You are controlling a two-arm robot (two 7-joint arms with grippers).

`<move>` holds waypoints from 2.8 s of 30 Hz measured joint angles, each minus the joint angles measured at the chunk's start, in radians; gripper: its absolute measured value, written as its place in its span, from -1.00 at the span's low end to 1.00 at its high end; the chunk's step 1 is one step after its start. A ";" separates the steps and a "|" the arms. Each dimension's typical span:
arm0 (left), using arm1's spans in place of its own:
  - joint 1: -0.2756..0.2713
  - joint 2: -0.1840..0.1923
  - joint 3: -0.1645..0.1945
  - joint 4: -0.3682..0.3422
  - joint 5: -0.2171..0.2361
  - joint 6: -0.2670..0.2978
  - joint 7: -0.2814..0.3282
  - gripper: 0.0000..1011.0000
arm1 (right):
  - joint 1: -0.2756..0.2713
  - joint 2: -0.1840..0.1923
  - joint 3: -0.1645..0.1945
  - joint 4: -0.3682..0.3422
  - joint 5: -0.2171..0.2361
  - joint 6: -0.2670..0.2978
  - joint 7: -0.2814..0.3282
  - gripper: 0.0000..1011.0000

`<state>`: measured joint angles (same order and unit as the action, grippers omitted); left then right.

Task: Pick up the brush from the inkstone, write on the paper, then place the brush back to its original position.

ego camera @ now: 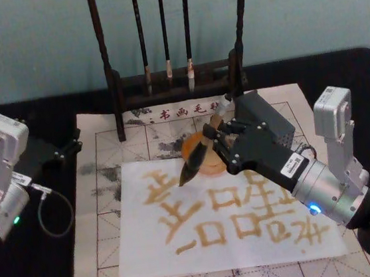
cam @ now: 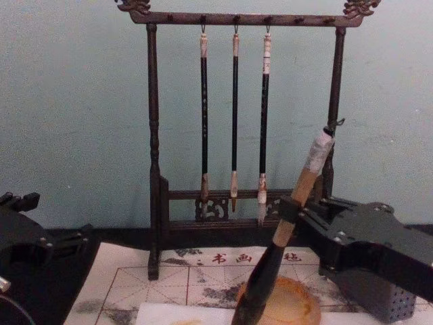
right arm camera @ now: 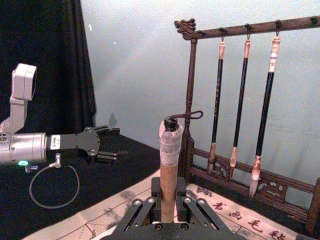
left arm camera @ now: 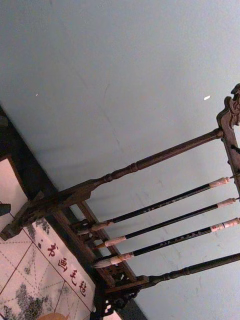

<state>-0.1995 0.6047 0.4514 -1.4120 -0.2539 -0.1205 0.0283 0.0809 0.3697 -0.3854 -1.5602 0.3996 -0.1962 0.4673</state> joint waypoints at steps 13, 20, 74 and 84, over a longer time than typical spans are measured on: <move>0.000 0.000 0.000 0.000 0.000 0.000 0.000 0.98 | -0.012 0.006 0.005 -0.012 -0.010 0.002 0.014 -0.65; 0.000 0.000 0.000 0.000 0.000 0.000 0.000 0.98 | -0.028 0.024 0.005 -0.032 -0.021 0.004 0.019 -0.65; 0.000 0.000 0.000 0.000 0.000 0.000 0.000 0.98 | -0.048 0.033 0.112 -0.127 0.138 0.090 -0.024 -0.65; 0.000 0.000 0.000 0.000 0.000 0.000 0.000 0.98 | 0.046 -0.041 0.147 -0.036 0.254 0.243 -0.155 -0.65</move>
<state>-0.1995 0.6047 0.4514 -1.4120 -0.2539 -0.1205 0.0283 0.1273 0.3285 -0.2384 -1.5959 0.6539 0.0473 0.3119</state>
